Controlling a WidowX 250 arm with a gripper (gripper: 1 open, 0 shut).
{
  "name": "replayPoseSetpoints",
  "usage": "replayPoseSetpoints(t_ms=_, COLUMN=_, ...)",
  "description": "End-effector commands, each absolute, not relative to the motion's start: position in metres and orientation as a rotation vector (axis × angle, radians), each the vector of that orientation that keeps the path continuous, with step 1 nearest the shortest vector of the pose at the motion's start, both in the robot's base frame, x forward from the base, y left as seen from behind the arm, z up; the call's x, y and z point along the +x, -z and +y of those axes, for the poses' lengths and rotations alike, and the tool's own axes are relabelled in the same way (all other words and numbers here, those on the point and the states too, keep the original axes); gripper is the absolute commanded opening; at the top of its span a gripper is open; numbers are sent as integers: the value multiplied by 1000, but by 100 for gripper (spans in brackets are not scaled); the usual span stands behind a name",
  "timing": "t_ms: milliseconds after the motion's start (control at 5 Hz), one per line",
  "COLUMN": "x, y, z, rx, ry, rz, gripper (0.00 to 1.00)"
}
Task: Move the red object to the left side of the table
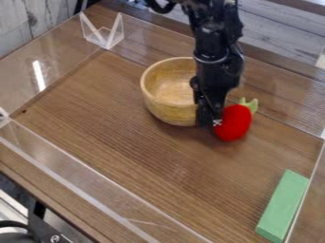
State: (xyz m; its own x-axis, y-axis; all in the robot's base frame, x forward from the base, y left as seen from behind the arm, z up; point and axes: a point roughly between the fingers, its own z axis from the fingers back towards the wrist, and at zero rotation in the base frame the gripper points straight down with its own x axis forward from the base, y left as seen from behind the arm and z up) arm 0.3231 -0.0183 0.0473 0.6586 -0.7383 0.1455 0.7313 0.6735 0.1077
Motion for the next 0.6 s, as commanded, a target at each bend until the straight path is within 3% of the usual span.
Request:
replayPoseSetpoints(t_ms=0, x=329, y=-75, z=-23, rx=75, ry=845, rz=-255, gripper=0)
replayPoseSetpoints(t_ms=400, x=331, y=-103, z=-29, rx=113, ry=833, rz=-272, gripper=0)
